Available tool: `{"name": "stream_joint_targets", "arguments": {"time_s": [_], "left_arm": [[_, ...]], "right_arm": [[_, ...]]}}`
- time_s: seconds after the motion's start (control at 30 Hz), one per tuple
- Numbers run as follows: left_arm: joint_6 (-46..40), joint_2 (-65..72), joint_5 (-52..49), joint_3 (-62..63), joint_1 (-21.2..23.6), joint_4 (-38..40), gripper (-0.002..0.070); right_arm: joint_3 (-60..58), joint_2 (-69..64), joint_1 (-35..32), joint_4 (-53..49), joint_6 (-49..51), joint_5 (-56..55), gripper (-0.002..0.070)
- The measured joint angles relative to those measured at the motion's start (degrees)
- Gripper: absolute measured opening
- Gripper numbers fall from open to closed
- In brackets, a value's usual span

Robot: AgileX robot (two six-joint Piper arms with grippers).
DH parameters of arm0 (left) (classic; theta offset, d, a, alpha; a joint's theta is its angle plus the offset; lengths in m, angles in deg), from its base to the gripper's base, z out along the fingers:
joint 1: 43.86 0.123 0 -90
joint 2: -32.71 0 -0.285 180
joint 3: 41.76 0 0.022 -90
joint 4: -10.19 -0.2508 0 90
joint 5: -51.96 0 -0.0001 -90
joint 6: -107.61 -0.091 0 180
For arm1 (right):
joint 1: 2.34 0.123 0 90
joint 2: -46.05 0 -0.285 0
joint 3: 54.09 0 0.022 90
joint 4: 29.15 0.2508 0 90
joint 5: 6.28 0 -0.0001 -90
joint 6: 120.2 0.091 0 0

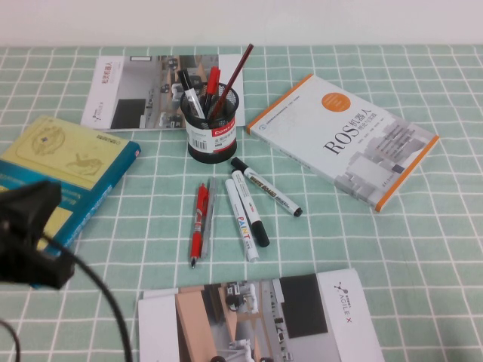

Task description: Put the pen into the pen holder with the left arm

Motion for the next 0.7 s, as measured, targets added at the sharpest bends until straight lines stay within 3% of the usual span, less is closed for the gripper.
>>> {"name": "stream_joint_targets", "arguments": {"time_s": [0.17,0.37,0.7], "left_arm": [[1.3,-3.78,-0.64,-3.52,0.0,-0.29,0.0],[2.13,-11.85,5.33,-10.77,0.67,-0.2,0.0],[-1.63,-32.73,7.86,-23.94,11.9,5.83,0.0]], "right_arm": [[0.0,0.0,0.0,0.0,0.0,0.0,-0.002],[0.0,0.0,0.0,0.0,0.0,0.0,-0.002],[0.0,0.0,0.0,0.0,0.0,0.0,-0.002]]}}
